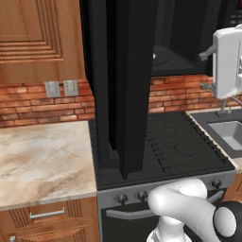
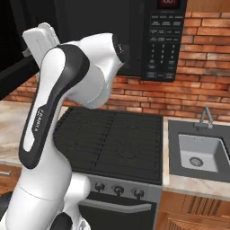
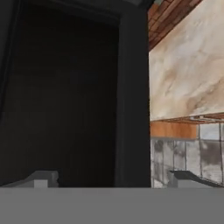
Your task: Pick the cheese from the counter and place it in the microwave. Then turn on the microwave.
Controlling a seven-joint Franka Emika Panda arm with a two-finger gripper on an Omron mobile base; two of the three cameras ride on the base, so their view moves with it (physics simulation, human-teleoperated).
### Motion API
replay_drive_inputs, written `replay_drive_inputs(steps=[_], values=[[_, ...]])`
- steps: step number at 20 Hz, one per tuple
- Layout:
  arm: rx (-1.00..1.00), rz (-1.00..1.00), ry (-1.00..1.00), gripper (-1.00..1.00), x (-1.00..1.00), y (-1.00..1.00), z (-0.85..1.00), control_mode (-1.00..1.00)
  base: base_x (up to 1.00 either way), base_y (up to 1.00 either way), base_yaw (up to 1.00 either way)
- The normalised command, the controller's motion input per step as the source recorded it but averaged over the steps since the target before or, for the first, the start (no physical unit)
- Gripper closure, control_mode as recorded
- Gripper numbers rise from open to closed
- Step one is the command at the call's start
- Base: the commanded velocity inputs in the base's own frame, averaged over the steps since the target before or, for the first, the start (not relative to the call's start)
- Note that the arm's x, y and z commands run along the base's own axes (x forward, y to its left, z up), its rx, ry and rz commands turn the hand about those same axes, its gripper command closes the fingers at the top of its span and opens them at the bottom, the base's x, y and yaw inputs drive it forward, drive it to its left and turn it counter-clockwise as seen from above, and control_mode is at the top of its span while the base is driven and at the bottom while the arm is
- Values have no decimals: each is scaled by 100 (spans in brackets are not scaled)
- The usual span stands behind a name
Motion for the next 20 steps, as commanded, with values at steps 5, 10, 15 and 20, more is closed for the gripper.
replay_drive_inputs(steps=[5, 10, 15, 20], values=[[-32, -7, -25, -100, 1, -34, -47, -100, 0, 0, 0], [-40, -8, -33, -100, 0, -4, -36, -100, 0, 0, 0], [-38, -9, -34, -100, 0, 0, -44, -100, 0, 0, 0], [-26, -5, -17, -100, 16, 0, -43, -100, 0, 0, 0]])
